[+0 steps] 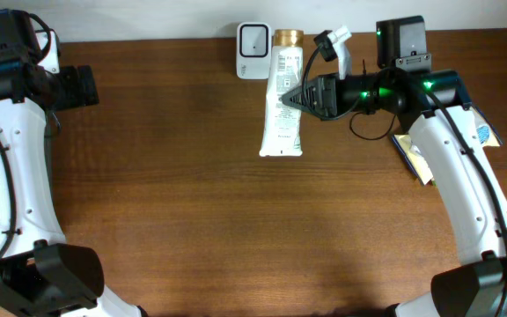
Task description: Scan the item barcode
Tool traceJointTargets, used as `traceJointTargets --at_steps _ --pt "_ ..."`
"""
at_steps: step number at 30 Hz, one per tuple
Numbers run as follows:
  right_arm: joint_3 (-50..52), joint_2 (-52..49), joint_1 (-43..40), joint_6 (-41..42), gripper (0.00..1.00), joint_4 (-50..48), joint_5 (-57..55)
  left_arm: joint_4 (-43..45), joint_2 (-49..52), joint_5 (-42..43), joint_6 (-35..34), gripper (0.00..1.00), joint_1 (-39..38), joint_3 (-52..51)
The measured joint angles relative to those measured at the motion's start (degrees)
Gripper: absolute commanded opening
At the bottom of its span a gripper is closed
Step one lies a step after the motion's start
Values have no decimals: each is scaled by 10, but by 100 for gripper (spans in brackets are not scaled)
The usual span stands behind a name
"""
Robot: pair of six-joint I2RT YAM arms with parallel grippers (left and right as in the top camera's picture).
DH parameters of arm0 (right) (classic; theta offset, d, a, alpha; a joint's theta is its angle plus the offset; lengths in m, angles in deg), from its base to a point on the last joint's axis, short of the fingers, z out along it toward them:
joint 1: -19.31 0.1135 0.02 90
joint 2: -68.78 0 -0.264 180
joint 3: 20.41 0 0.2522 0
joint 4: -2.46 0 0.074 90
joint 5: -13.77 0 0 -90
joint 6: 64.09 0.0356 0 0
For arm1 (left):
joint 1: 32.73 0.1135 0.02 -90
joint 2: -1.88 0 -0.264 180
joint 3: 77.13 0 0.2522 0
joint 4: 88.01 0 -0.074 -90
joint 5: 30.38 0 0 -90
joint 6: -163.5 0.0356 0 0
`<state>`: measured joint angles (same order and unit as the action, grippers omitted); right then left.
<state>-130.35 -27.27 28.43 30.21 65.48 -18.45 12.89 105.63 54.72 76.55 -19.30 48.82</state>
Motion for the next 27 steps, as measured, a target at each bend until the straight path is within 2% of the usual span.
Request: traceJointTargets --at_steps 4,6,10,12,14,16,19,23,27 --pt "0 0 0 16 4 -30 0 0 0 0 0 99 0 0" --pt "-5 0 0 42 4 -55 -40 0 0 0 0 99 0 0" --pt "-99 -23 6 70 4 -35 -214 0 0 0 0 99 0 0" --pt "-143 -35 28 56 4 -61 -332 0 0 0 0 99 0 0" --pt "-165 -55 84 12 4 -131 -492 0 0 0 0 99 0 0" --pt "-169 -80 122 -33 4 -179 -585 0 0 0 0 99 0 0" --pt "-171 -170 180 -153 4 -287 -750 0 0 0 0 99 0 0" --pt "-170 -311 204 -338 4 -436 -894 1 0 0 0 99 0 0" --pt "-168 -395 202 -475 4 -532 -960 0 0 0 0 99 0 0"
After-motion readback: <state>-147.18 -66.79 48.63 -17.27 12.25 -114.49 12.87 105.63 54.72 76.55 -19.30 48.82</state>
